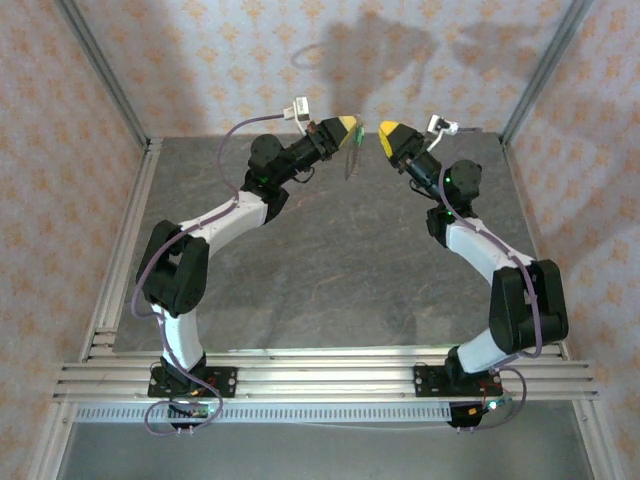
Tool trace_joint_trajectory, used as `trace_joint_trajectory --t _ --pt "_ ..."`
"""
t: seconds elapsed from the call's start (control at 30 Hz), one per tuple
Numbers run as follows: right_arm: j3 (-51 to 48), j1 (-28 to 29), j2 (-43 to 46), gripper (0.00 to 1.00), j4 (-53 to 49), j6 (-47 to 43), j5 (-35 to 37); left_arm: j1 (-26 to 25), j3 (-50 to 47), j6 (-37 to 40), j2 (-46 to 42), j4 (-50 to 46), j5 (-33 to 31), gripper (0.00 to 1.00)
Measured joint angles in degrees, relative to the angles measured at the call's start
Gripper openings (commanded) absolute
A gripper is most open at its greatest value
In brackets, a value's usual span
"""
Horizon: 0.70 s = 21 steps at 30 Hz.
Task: Put the keys on the keyring
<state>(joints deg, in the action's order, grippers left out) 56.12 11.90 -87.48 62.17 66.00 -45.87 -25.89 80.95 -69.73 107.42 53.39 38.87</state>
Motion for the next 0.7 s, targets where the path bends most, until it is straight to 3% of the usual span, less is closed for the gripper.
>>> trace_joint_trajectory --t 0.33,0.7 --pt "3.69 2.78 -4.07 0.39 0.98 0.72 0.02 0.0 0.0 -0.81 0.0 0.02 -0.02 0.0" --pt "3.69 3.19 -4.46 0.3 2.38 1.55 0.02 0.0 0.0 -0.83 0.0 0.02 -0.02 0.0"
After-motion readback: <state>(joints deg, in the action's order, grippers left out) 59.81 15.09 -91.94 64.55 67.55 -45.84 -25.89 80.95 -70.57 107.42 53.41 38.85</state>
